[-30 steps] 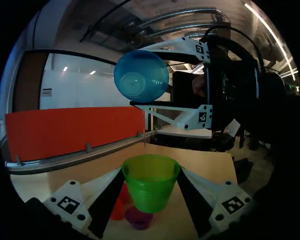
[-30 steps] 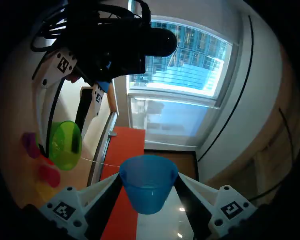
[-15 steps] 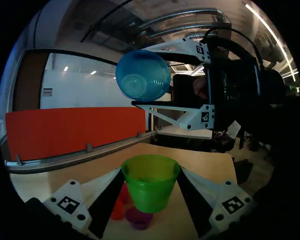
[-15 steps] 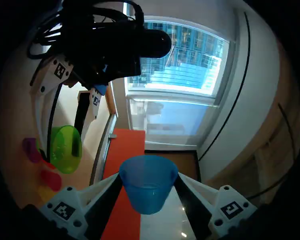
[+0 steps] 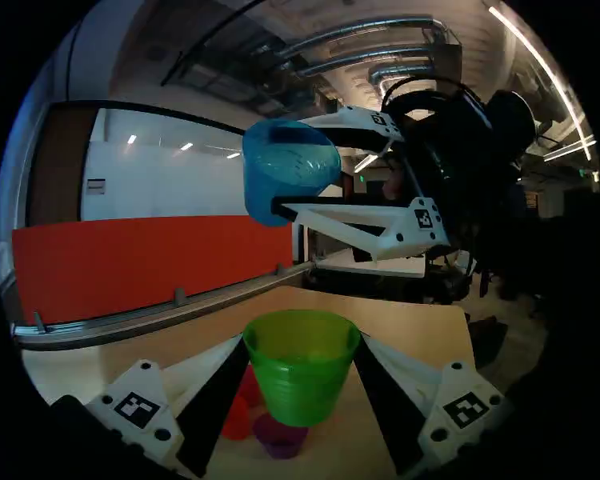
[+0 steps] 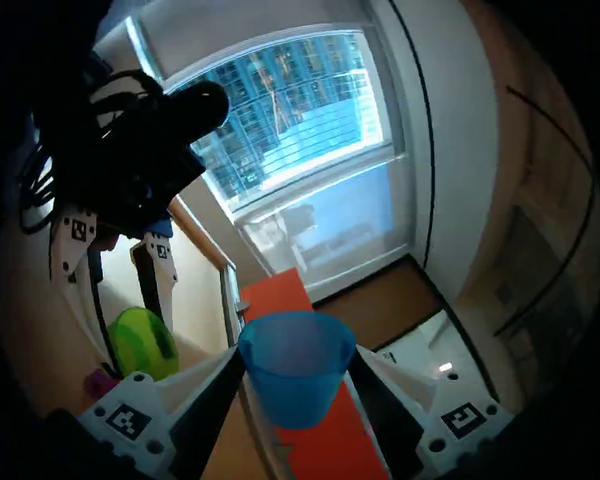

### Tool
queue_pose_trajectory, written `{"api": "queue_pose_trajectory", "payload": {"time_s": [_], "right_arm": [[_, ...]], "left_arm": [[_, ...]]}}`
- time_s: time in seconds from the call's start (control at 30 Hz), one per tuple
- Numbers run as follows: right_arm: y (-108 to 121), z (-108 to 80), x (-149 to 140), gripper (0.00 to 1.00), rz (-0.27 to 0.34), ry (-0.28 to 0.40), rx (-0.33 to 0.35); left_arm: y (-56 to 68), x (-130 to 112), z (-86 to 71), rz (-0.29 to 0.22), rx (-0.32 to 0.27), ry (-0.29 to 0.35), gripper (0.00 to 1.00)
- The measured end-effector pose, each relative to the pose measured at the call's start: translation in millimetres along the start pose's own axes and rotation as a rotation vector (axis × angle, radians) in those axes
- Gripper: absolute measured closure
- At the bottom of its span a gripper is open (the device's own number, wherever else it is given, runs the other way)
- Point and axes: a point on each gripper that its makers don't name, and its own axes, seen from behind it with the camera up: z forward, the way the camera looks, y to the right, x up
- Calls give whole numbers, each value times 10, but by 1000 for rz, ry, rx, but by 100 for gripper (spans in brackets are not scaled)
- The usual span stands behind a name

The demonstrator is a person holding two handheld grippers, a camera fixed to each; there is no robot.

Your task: Pour water

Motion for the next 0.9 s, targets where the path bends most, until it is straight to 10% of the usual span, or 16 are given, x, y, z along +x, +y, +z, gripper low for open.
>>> {"api": "queue_pose_trajectory", "payload": {"time_s": [0.9], "right_arm": [[-57, -144, 124, 10, 882, 86, 135]], "left_arm": [[7, 75, -33, 23, 7, -6, 13]]}}
